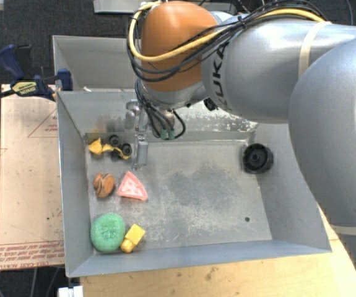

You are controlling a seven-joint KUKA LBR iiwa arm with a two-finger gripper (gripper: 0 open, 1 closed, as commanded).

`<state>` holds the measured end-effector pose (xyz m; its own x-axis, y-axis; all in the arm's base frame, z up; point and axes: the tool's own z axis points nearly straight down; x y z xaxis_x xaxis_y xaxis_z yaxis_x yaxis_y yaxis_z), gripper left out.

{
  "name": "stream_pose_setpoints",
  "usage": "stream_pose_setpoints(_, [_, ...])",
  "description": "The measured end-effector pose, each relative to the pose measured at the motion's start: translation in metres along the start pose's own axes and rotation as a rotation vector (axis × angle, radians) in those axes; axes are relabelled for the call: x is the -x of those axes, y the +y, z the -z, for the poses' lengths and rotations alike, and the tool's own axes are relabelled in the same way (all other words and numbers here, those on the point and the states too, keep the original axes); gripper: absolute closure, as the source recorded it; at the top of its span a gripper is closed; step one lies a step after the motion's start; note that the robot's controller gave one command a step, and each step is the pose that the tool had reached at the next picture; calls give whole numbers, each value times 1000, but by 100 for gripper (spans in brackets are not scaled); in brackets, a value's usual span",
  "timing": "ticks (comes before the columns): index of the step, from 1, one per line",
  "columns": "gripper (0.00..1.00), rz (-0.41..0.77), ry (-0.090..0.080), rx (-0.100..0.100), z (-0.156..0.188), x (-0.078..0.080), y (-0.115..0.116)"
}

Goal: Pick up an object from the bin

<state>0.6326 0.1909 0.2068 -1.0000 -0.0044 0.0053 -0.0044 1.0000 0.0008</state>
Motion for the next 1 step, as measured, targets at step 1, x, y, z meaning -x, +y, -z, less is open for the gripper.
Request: stream_pose_setpoints(1, [0, -3, -7, 1, 5, 1, -1])
